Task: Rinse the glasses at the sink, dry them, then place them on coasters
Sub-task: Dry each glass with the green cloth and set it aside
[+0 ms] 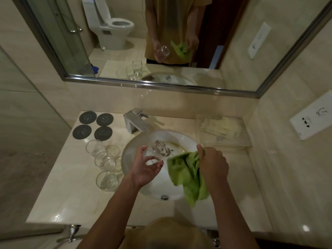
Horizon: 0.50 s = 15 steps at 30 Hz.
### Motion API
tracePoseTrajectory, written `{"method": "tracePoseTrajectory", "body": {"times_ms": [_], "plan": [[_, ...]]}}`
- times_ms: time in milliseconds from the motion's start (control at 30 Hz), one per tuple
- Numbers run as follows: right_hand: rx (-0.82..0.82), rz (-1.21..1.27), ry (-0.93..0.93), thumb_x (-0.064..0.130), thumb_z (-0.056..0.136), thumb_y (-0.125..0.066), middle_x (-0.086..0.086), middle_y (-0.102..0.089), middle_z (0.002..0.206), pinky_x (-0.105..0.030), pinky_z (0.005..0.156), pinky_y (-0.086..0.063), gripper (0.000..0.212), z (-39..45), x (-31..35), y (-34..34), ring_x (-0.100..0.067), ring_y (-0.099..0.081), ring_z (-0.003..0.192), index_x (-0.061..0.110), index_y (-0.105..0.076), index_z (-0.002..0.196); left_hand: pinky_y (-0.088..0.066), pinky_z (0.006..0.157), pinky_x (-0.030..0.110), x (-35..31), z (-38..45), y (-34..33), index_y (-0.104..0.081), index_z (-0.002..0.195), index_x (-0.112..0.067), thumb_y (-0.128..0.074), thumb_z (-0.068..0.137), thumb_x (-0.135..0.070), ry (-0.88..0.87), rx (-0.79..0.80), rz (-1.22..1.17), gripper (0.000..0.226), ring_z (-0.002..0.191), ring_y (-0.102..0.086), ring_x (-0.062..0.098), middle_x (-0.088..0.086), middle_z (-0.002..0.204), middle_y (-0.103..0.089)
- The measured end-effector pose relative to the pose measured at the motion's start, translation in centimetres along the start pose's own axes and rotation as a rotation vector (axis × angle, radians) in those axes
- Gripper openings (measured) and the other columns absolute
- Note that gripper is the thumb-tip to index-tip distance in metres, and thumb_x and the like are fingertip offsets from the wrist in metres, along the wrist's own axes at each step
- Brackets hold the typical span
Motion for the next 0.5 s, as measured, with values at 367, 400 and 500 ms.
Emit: {"method": "tracePoseTrajectory", "body": {"times_ms": [367, 400, 500], "plan": [[-0.031, 0.361, -0.055, 0.050, 0.096, -0.055, -0.013, -0.059, 0.077, -0.037, 0.065, -0.038, 0.048, 0.0, -1.1, -0.4, -0.038, -0.061, 0.087, 0.008, -0.058, 0.075, -0.055, 0.066, 0.037, -3.0, -2.0, -1.5, -0.060, 0.109, -0.011, -0.067, 0.087, -0.039, -0.507, -0.203, 0.673, 0.037, 0.071, -0.062, 0.026, 0.016, 0.091, -0.060], [0.004, 0.451, -0.044, 0.045, 0.091, -0.066, -0.008, -0.056, 0.068, -0.035, 0.059, -0.035, 0.045, 0.3, -1.3, -0.8, -0.033, -0.060, 0.079, 0.008, -0.055, 0.067, -0.055, 0.065, 0.037, -2.9, -2.2, -1.7, -0.060, 0.108, -0.012, -0.069, 0.085, -0.041, -0.543, -0.206, 0.718, 0.039, 0.069, -0.062, 0.024, 0.014, 0.091, -0.062], [0.169, 0.640, 0.003, 0.028, 0.080, -0.080, 0.000, -0.066, 0.074, -0.020, 0.057, -0.040, 0.020, 0.4, -0.7, -1.4, -0.016, -0.062, 0.073, 0.012, -0.068, 0.078, -0.055, 0.064, 0.036, -2.3, -2.5, -2.4, -0.059, 0.104, -0.016, -0.071, 0.070, -0.051, -0.605, -0.223, 0.838, 0.050, 0.065, -0.064, 0.020, 0.006, 0.091, -0.064]]}}
Point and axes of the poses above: each hand's wrist, its own z-axis towards the middle knuckle, its own y-axis out of the back of the hand, x = y × z, the point moved 5 cm from there along z, towards the middle knuckle
